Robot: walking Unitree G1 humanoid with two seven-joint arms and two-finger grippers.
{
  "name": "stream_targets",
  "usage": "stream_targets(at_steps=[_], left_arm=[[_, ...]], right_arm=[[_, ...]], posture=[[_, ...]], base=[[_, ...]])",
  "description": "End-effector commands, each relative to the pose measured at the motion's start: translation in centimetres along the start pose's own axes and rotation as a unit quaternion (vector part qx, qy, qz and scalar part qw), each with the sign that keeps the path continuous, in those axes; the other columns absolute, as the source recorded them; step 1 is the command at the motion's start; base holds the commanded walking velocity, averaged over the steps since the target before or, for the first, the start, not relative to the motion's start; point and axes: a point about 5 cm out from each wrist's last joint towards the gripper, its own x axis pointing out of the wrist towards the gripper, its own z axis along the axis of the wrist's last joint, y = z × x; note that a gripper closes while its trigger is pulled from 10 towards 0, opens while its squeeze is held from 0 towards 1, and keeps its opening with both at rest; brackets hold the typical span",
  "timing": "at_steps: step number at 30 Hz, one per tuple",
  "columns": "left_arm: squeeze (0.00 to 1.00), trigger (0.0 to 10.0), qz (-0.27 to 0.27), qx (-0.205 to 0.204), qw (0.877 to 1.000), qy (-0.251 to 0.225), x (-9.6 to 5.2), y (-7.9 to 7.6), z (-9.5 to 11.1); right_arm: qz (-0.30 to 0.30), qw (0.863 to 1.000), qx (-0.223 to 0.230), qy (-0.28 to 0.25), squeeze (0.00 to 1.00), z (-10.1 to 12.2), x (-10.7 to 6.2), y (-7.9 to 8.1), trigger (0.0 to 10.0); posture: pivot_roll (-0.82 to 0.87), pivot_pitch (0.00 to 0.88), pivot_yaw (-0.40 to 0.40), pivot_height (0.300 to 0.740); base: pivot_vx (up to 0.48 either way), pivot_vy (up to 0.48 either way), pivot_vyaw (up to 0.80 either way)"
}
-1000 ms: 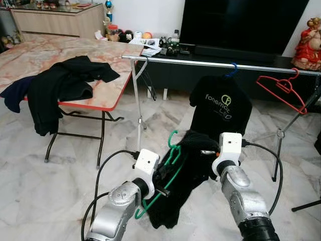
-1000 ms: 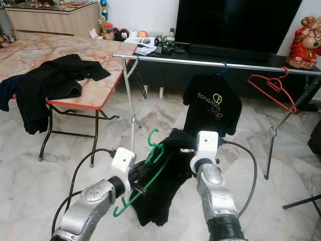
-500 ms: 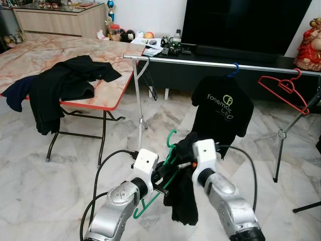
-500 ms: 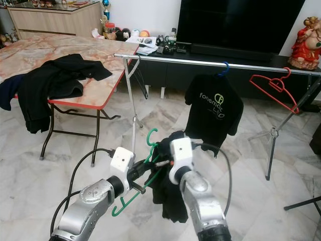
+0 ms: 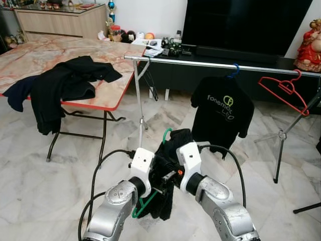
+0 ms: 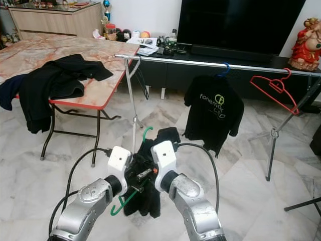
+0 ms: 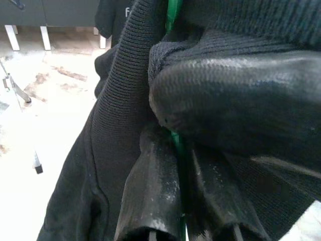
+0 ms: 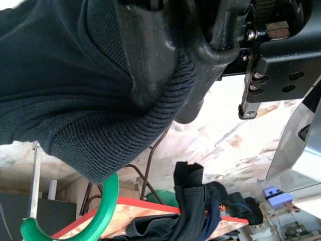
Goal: Hang hanger
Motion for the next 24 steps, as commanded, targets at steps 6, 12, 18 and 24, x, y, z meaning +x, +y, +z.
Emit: stream_targets(at_steps=[6, 12, 18, 24], left_arm=[[0.00, 10.0, -0.010, 0.005, 1.000, -0.026, 0.4, -0.6, 1.0], [0.00, 10.0, -0.012, 0.005, 1.000, -0.027, 0.5, -0.6, 1.1], [0.00, 10.0, -0.011, 0.006, 1.000, -0.028, 0.4, -0.5, 1.1], [0.00, 10.0, -0.012, 0.006, 0.999, -0.029, 0.4, -0.5, 1.1]], right_arm=[[-0.128, 0.992, 0.008, 0.004, 0.00, 0.4, -0.4, -3.5, 10.0], [-0.104, 0.994, 0.004, 0.008, 0.00, 0.2, -0.5, -3.0, 10.0], [-0.157, 0.987, 0.003, 0.021, 0.00, -0.3, -0.6, -4.1, 10.0], [-0.168, 0.986, 0.006, 0.019, 0.98, -0.1, -0.9, -4.8, 10.0]], posture=[[0.15, 0.000, -0.073, 0.740], [0.15, 0.000, -0.074, 0.740], [0.16, 0.000, -0.073, 0.740], [0.15, 0.000, -0.073, 0.740]], base=[[0.000, 0.000, 0.00], [0.000, 0.000, 0.00], [0.000, 0.000, 0.00], [0.000, 0.000, 0.00]])
